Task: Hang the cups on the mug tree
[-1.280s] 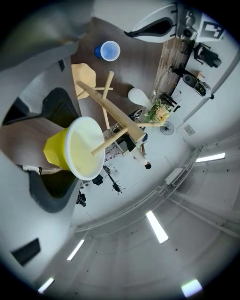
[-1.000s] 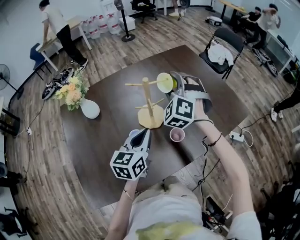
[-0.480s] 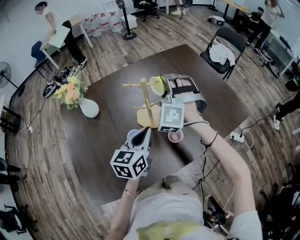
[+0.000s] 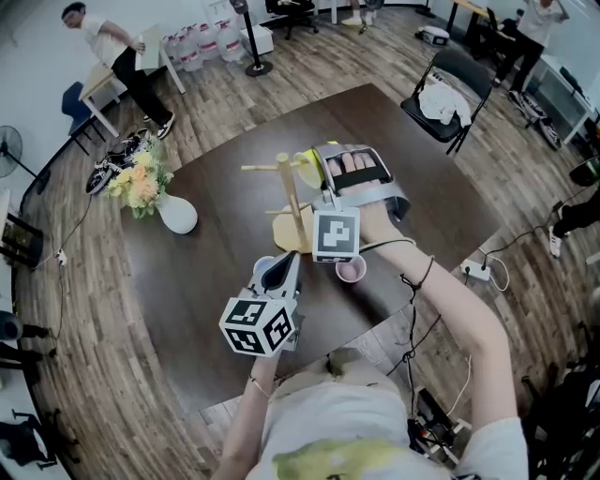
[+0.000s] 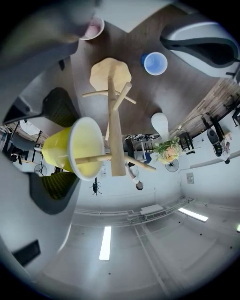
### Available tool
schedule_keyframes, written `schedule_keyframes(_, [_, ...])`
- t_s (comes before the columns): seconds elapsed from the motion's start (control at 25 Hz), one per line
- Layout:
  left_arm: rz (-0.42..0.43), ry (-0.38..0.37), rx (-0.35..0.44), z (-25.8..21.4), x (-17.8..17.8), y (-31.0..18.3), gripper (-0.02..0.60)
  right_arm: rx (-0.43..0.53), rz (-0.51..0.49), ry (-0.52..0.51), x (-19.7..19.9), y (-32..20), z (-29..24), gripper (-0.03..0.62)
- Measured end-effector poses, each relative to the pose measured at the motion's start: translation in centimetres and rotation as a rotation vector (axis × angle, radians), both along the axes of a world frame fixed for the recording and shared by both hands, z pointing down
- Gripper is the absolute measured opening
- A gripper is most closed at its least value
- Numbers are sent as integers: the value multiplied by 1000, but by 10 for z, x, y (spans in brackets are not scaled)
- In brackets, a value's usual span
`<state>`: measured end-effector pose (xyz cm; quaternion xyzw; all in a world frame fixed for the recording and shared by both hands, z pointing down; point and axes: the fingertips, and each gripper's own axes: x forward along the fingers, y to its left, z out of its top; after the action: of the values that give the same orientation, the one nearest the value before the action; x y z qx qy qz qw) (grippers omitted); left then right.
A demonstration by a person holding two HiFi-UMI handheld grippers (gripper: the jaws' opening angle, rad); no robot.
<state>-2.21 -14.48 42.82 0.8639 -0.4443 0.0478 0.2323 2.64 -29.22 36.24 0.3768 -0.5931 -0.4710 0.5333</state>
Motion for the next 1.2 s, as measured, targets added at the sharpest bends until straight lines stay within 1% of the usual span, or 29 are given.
schedule_keyframes(0.04, [-1,0,0,0,0,0,16,10,-4,12,-1,0,-1,291])
schedule_keyframes(0.12, [-2,0,-2,1,0,0,15,-21,-13,43,-3,2,5,291])
schedule_keyframes(0.2, [-2,1,-4,1,1,1,15,-27,-26,74,-4,4,8,291])
schedule_keyframes(0.28, [-4,2,-6,1,2,1,15,-31,-37,75,-7,6,9,291])
schedule_keyframes(0.44, [-9,3,-6,1,4,1,15,-46,-48,57,-9,7,12,294])
schedule_keyframes(0.56, [-14,5,-4,0,1,-1,15,-52,-60,38,-11,7,12,309])
schedule_keyframes(0.76, [-21,15,-8,0,-3,-3,16,-67,-81,-11,-17,8,10,346])
schedule_keyframes(0.88, [-20,19,-8,-1,-3,-4,16,-83,-96,-64,-20,13,8,365])
schedule_keyframes(1.0, [-15,22,-2,-2,-2,-5,15,-69,-105,-55,-20,16,6,370])
schedule_keyframes(1.08, [-13,23,1,-3,-1,-5,15,-80,-116,-71,-21,21,7,368])
schedule_keyframes(1.2, [-11,23,6,-4,2,-5,17,-59,-138,-73,-20,28,5,368])
